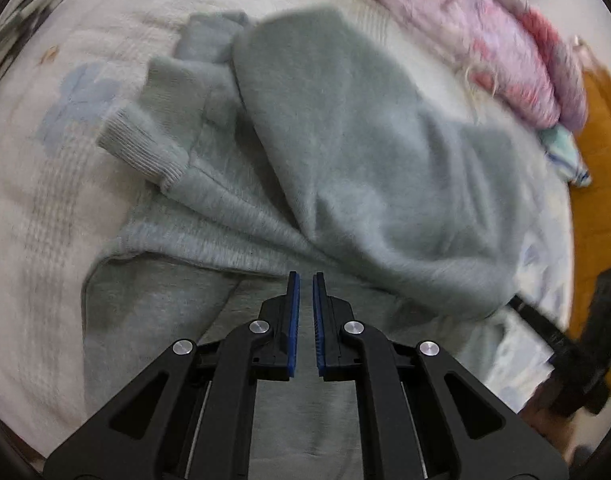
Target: Fold large clothes
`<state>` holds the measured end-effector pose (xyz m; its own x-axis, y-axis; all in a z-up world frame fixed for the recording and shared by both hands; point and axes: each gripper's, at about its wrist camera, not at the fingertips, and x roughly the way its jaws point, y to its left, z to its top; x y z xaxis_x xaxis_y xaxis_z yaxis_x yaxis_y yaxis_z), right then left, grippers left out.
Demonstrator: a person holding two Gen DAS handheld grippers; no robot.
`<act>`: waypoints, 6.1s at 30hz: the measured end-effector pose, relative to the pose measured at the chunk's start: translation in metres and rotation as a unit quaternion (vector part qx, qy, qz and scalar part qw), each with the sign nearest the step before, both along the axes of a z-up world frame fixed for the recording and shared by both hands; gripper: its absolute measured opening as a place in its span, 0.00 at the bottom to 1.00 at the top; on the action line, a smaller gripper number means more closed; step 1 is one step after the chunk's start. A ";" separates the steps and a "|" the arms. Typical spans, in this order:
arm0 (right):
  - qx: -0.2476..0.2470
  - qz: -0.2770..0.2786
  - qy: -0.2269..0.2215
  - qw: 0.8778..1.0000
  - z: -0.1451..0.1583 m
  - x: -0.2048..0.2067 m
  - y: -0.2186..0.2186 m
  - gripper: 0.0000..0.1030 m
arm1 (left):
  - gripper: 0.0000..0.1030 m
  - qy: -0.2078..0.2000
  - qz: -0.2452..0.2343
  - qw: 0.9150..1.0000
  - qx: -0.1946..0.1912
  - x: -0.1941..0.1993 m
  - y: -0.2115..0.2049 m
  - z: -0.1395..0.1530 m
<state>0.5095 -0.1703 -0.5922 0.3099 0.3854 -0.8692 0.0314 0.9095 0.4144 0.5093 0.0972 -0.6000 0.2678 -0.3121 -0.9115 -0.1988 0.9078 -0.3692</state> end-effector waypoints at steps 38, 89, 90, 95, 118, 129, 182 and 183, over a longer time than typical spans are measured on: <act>0.083 -0.195 0.073 0.975 0.021 0.182 -0.069 0.52 | 0.68 0.024 0.096 0.995 -0.020 0.191 0.023 0.031; 0.132 -0.197 0.028 0.971 0.056 -0.151 -0.021 0.07 | 0.05 0.016 0.104 0.989 -0.104 -0.115 0.063 0.062; 0.130 -0.198 0.036 0.971 0.051 -0.161 -0.019 0.07 | 0.05 0.021 0.105 0.989 -0.101 -0.121 0.065 0.058; 0.119 -0.208 0.070 0.968 0.020 -0.201 -0.012 0.07 | 0.05 0.044 0.109 0.990 -0.075 -0.157 0.066 0.029; -0.033 -0.121 -0.055 0.991 0.063 -0.197 -0.008 0.10 | 0.09 -0.095 0.052 0.994 0.011 -0.173 0.039 0.071; -0.071 -0.119 0.042 0.989 -0.035 -0.192 -0.042 0.00 | 0.20 -0.046 0.165 0.985 0.028 -0.194 0.082 0.060; -0.015 0.059 -0.018 0.998 0.000 -0.115 0.125 0.19 | 0.30 0.024 0.175 0.977 -0.116 -0.187 0.142 -0.033; -0.017 0.067 -0.025 0.997 0.004 -0.120 0.129 0.28 | 0.26 0.027 0.170 0.978 -0.120 -0.184 0.139 -0.033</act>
